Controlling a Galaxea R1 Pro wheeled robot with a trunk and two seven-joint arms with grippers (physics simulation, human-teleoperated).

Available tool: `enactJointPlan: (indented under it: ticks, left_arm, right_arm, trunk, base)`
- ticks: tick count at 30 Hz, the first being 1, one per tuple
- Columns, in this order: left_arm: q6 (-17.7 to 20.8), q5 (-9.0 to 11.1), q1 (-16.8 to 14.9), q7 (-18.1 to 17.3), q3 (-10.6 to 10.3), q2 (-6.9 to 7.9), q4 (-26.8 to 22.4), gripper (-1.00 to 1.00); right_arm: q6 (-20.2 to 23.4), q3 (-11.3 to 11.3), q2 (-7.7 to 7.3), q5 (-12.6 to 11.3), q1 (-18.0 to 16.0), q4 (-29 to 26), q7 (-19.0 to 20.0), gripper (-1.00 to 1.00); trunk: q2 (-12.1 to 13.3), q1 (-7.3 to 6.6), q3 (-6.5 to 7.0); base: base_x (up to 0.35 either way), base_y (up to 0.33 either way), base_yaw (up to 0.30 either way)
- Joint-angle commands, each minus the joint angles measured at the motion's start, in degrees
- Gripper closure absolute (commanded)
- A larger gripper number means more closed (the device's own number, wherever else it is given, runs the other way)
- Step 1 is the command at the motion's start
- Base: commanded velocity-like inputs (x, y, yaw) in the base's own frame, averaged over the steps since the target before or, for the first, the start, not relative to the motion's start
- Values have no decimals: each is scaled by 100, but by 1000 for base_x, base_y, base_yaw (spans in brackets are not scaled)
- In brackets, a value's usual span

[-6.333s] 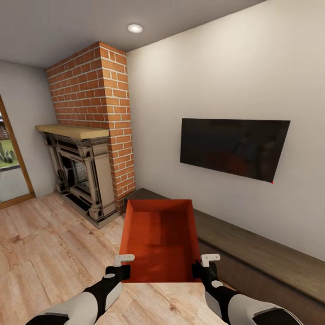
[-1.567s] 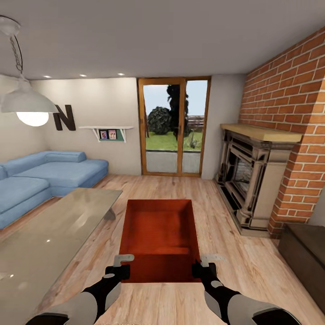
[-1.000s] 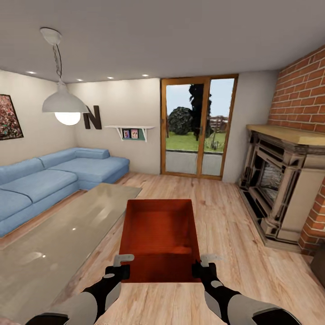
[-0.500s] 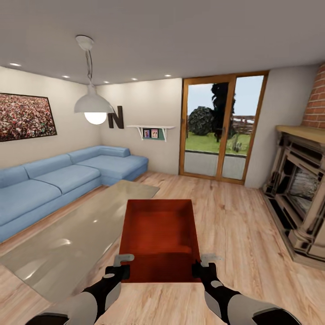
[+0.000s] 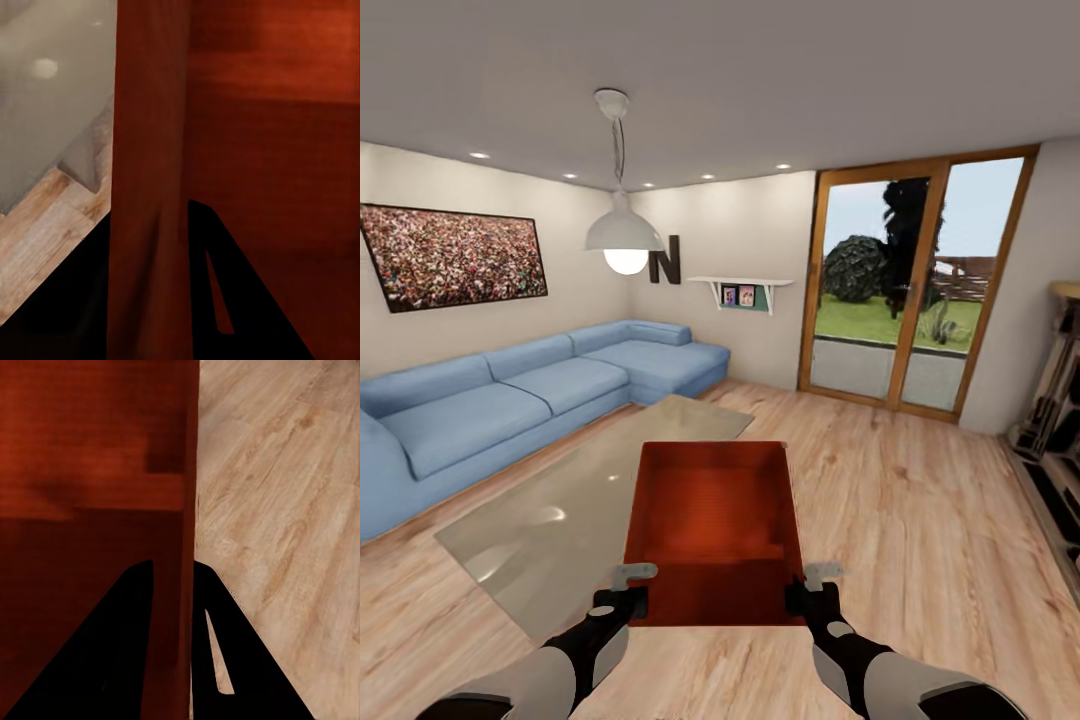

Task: Move the two storage containers from the living room to the garage. In the garage, place one container on the floor and stack the other container on top of it (either order is fine).

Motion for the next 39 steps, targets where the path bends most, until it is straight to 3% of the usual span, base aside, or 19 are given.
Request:
enactJointPlan:
  ticks: [1, 39]
  left_arm:
    - [-28, 11, -4, 59, 40, -2, 12, 100]
    - [-28, 11, -4, 59, 40, -2, 8, 100]
  right_arm:
    - [-37, 99, 2, -75, -6, 14, -9, 100]
    - [-37, 99, 2, -75, -6, 14, -9, 100]
  trunk:
    - [-5, 2, -2]
    - [-5, 2, -2]
  base:
    - [0, 0, 300]
    - [0, 0, 300]
